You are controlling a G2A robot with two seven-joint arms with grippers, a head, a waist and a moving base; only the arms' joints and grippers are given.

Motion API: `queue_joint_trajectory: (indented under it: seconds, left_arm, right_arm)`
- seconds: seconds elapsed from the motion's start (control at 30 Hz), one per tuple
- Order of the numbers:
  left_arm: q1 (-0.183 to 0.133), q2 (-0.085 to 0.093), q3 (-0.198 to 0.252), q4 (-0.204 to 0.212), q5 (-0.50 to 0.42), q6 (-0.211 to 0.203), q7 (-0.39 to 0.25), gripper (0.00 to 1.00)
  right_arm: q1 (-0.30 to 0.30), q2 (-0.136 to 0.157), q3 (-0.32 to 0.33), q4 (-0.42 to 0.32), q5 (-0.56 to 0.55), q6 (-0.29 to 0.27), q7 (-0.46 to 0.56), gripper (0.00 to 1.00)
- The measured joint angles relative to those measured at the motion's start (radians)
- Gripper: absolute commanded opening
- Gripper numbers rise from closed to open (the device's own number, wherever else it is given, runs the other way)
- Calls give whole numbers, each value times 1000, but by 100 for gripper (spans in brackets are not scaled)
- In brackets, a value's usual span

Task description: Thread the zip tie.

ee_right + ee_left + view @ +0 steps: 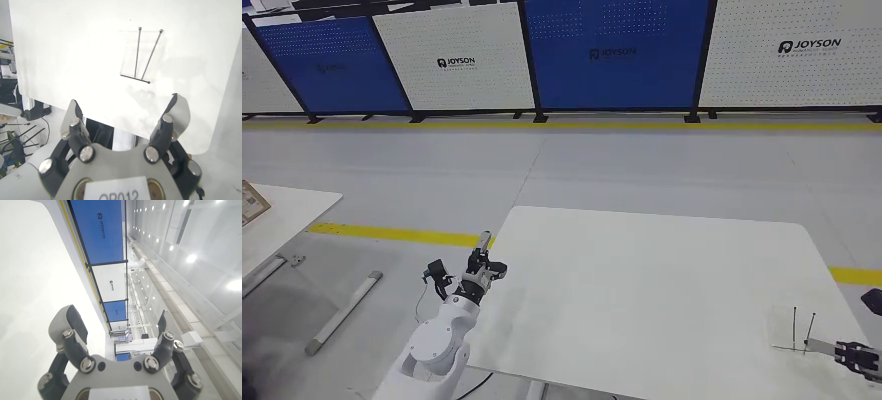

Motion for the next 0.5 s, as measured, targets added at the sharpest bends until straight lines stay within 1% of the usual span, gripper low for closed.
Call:
queue_joint_trajectory:
  seconds: [0.07,0.13,0.2,0.23,0.3,0.5]
  left_arm:
    - [0,0,0,0,0,0,0,100]
    - [0,0,0,0,0,0,0,100]
    - [0,0,0,0,0,0,0,100]
    - [0,0,0,0,0,0,0,100]
    - [0,0,0,0,0,0,0,100]
    - [0,0,0,0,0,0,0,100]
  right_arm:
    - [-26,20,21,-3,16,15,0,100]
    - [-31,41,6,0,37,23,0,100]
    - [-8,61,-30,20,65,24,0,100]
    - [17,73,-56,39,89,10,0,100]
    - [30,78,-68,48,101,1,0,100]
    - [26,77,-65,45,96,3,0,100]
